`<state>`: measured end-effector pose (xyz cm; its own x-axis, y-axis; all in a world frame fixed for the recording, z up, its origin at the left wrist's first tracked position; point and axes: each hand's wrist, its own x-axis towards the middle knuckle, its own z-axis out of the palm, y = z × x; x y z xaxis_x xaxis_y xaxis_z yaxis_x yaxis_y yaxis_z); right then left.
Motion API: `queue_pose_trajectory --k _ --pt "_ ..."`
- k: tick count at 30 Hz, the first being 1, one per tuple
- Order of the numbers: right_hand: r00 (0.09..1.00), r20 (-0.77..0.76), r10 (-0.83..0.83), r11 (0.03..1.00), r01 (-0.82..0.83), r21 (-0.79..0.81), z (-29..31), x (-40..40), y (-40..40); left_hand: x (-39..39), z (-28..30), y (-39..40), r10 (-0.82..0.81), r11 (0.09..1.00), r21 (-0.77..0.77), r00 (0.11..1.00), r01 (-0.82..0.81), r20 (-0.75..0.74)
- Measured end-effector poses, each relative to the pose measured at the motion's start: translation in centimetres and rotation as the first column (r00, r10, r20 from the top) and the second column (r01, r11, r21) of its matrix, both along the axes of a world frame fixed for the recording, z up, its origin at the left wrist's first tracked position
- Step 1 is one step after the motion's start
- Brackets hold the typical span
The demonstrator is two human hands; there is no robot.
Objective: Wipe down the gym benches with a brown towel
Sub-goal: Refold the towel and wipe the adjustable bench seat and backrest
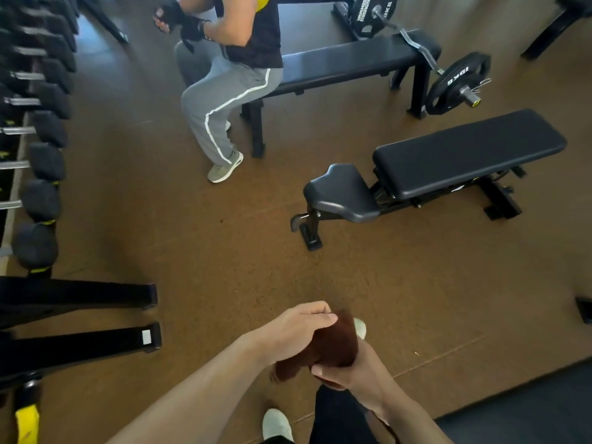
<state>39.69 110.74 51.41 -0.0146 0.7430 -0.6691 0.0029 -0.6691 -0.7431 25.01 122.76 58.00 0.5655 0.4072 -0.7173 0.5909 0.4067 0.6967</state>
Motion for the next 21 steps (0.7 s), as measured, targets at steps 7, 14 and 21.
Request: queue_pose_trajectory --k 7,14,21 --pt "0.998 -0.004 0.055 0.992 -0.055 -0.115 -3.0 8.7 10.0 9.0 -4.7 10.4 0.041 0.999 -0.001 0.991 -0.042 -0.13" --pt "0.967 -0.034 0.254 0.9 -0.249 -0.357 -4.6 18.5 22.1 13.2 -11.3 20.2 0.03 0.965 0.26 0.979 0.025 -0.204" --pt "0.933 0.317 -0.172 0.893 0.284 -0.349 -10.1 21.7 32.3 14.5 -19.3 28.7 0.179 0.931 0.357 0.947 -0.075 -0.267"
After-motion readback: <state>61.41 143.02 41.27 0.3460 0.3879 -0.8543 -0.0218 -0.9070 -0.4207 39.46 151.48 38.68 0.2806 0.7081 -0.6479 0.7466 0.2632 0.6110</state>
